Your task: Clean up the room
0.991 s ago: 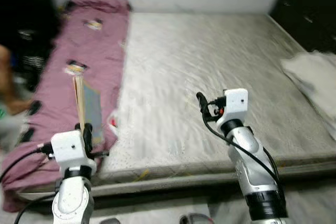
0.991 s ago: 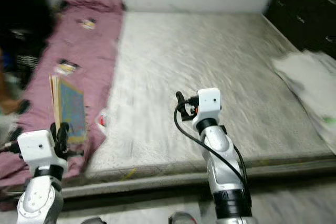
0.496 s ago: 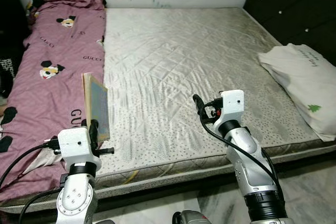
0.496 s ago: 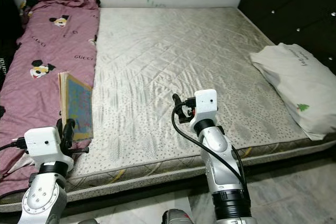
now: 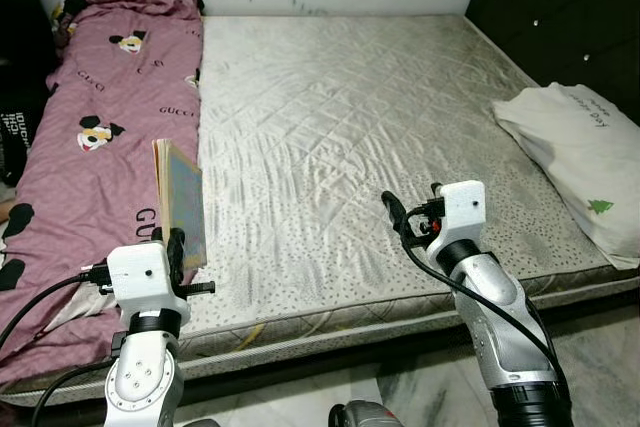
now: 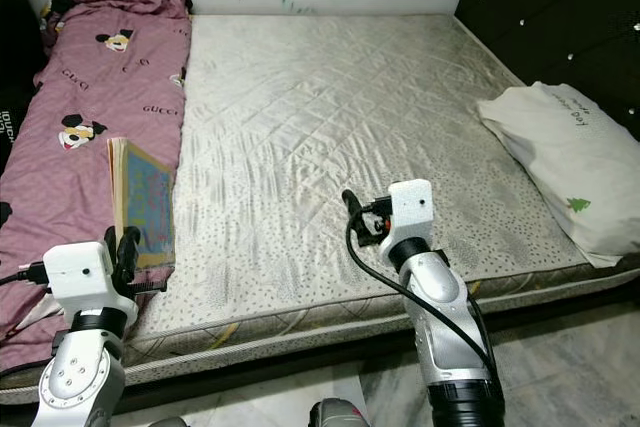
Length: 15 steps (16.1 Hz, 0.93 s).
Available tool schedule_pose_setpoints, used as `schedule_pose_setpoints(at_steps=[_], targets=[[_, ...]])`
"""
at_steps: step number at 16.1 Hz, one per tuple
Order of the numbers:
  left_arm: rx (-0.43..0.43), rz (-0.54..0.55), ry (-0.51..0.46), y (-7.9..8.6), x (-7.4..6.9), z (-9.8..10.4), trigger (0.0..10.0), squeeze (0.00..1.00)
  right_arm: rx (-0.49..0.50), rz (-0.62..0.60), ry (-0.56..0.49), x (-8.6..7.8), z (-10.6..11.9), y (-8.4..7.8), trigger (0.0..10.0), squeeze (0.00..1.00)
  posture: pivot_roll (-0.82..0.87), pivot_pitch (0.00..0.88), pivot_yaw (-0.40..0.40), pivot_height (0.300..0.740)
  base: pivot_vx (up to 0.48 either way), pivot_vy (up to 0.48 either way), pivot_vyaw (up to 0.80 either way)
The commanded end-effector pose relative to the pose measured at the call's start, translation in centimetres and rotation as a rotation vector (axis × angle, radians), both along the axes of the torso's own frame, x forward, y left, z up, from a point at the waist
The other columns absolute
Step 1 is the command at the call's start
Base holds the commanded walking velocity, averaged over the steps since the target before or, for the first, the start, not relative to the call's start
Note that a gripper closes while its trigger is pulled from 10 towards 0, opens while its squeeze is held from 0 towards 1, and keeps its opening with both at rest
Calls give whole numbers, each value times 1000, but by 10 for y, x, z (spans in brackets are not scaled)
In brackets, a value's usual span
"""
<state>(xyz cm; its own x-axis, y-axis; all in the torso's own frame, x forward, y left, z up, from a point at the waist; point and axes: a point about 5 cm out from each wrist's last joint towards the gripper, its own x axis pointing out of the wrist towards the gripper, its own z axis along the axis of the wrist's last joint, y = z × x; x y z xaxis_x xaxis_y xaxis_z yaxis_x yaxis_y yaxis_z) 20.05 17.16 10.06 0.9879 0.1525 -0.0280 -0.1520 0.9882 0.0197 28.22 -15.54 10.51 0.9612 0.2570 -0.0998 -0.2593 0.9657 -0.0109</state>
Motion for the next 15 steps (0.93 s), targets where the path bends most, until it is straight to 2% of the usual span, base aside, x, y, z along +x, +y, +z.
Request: schedule_pose_setpoints(at_steps=[1, 5, 7, 12, 15], targets=[[11, -2, -42, -1, 1, 10, 10000, 0, -4, 15, -12, 1, 5, 2, 10000, 0, -35, 44, -52, 740, 0, 0, 0], [6, -14, -36, -1, 2, 10, 10000, 0, -4, 30, -11, 3, 5, 4, 10000, 0, -37, 45, -51, 740, 0, 0, 0], [6, -17, -35, -2, 3, 9, 10000, 0, -19, 59, -25, 3, 7, 8, 10000, 0, -39, 46, -52, 740, 0, -272, 0], [0, -22, -32, -3, 4, 9, 10000, 0, -20, 76, -26, 3, 7, 9, 10000, 0, -41, 47, -54, 740, 0, -310, 717], [0, -21, -32, -3, 4, 9, 10000, 0, -19, 78, -21, 5, 6, 9, 10000, 0, -41, 47, -56, 740, 0, -311, 140]])
